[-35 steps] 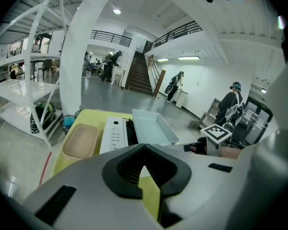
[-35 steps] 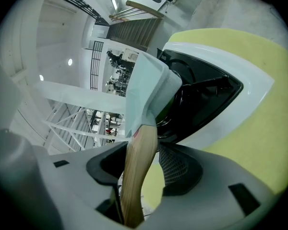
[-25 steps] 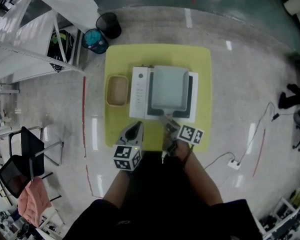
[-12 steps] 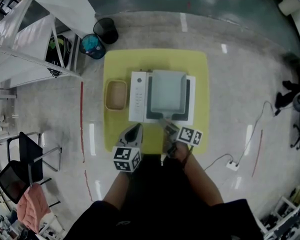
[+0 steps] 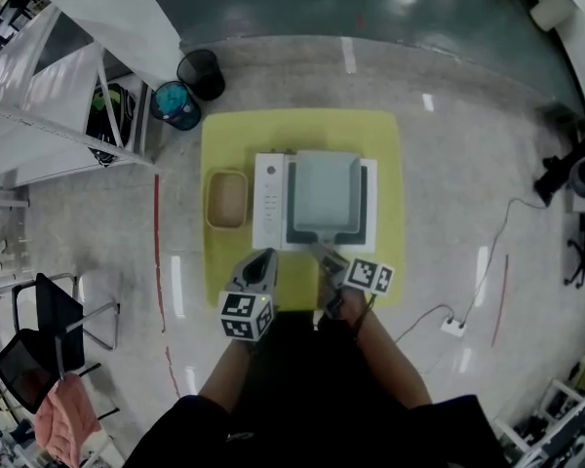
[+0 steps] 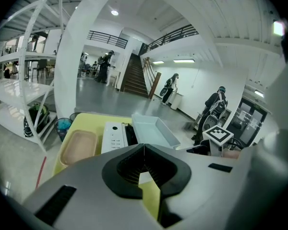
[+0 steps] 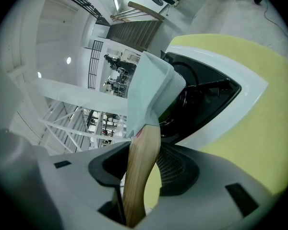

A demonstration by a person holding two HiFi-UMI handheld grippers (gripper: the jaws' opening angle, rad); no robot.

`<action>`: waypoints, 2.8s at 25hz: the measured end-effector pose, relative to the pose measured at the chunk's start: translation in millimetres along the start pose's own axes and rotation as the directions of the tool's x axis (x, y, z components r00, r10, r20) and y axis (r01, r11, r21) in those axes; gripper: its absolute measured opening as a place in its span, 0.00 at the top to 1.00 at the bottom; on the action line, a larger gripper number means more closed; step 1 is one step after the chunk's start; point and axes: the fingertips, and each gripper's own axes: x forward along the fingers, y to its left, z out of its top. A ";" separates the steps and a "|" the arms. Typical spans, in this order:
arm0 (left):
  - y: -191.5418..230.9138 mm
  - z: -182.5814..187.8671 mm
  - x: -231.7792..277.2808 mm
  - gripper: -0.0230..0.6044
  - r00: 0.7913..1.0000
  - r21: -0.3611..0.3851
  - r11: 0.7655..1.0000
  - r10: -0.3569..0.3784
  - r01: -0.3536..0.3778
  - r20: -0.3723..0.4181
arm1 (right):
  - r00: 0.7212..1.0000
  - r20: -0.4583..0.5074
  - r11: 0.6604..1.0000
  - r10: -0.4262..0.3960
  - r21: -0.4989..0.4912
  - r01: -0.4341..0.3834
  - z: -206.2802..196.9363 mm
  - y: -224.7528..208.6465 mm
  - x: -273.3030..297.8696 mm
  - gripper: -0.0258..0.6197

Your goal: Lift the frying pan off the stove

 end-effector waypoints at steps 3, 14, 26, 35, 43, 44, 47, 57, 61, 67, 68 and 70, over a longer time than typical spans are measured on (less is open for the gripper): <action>3.0 2.6 -0.1 0.89 1.000 0.004 1.000 -0.011 0.011 0.002 | 1.000 0.007 1.000 0.001 0.004 -0.001 -1.9 3.4 -1.0 0.69; 10.5 11.0 4.8 0.89 0.999 0.030 0.999 -0.034 0.033 0.017 | 0.997 0.061 0.999 0.040 -0.002 -0.040 3.1 12.2 -14.9 0.69; -23.2 7.2 -17.5 0.89 0.998 0.014 1.000 0.017 -0.018 0.059 | 0.996 0.035 0.993 0.083 -0.093 -0.079 -1.1 40.4 -52.0 0.69; -58.9 4.7 -29.1 0.89 0.996 0.040 0.999 0.009 -0.012 0.083 | 0.993 0.029 0.985 0.118 -0.129 -0.113 -4.5 50.3 -76.6 0.69; -79.0 -1.5 -48.5 0.89 0.993 0.046 0.998 0.030 -0.035 0.115 | 0.990 0.022 0.977 0.142 -0.163 -0.136 -11.2 61.8 -100.8 0.69; -81.7 -1.9 -51.3 0.89 0.992 0.047 0.998 0.032 -0.038 0.121 | 0.990 0.020 0.976 0.142 -0.168 -0.137 -12.4 62.5 -103.8 0.69; -87.3 -3.7 -58.9 0.89 0.990 0.048 0.998 0.042 -0.049 0.136 | 0.987 0.016 0.973 0.158 -0.170 -0.154 -18.3 66.5 -109.2 0.69; -101.5 -14.7 -83.4 0.89 0.983 0.068 0.994 0.073 -0.086 0.169 | 0.978 0.009 0.963 0.207 -0.179 -0.202 -36.1 77.2 -130.5 0.69; -102.4 -14.3 -87.5 0.89 0.981 0.067 0.994 0.077 -0.090 0.180 | 0.968 0.010 0.948 0.250 -0.204 -0.242 -35.8 85.7 -132.7 0.69; -106.7 -14.2 -94.0 0.89 0.979 0.066 0.993 0.082 -0.096 0.188 | 0.953 0.022 0.948 0.302 -0.108 -0.298 -44.7 94.8 -138.5 0.69; -105.8 -14.7 -93.8 0.89 0.979 0.066 0.993 0.083 -0.097 0.188 | 0.954 0.022 0.947 0.300 -0.130 -0.295 -42.8 94.2 -138.4 0.69; -103.3 -15.6 -93.1 0.89 0.979 0.067 0.993 0.086 -0.100 0.185 | 0.958 0.017 0.942 0.286 -0.190 -0.278 -38.3 92.6 -137.7 0.69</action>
